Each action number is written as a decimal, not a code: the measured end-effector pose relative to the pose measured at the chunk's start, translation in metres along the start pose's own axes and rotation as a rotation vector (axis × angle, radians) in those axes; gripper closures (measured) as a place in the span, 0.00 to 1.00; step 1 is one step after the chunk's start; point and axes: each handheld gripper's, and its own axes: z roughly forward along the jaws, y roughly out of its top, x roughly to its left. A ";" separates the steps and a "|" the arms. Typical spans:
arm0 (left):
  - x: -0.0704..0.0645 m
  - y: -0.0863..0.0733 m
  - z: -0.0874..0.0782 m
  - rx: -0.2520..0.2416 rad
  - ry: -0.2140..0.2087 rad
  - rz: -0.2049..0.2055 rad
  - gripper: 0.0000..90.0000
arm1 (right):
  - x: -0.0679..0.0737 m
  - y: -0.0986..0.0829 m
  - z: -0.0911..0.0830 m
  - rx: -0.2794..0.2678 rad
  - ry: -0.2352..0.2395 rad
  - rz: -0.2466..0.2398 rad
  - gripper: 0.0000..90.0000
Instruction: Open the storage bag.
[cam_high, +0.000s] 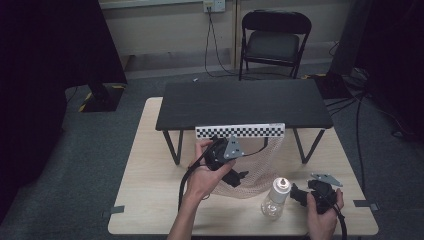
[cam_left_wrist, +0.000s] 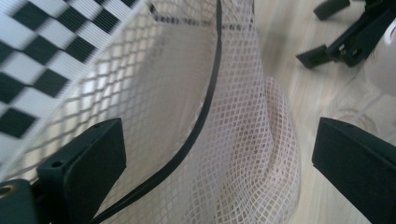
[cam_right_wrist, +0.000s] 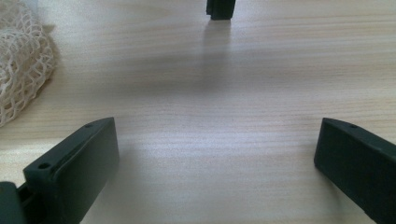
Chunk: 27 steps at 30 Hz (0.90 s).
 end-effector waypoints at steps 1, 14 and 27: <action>0.001 0.000 0.002 0.009 -0.001 0.004 0.03 | 0.000 0.000 0.000 0.000 0.000 0.000 0.00; 0.011 -0.006 0.026 0.115 -0.059 0.022 0.04 | 0.000 0.000 0.000 0.000 0.000 0.000 0.00; 0.006 -0.012 0.027 0.188 -0.141 0.083 0.04 | 0.000 0.000 0.000 0.000 0.000 0.000 0.00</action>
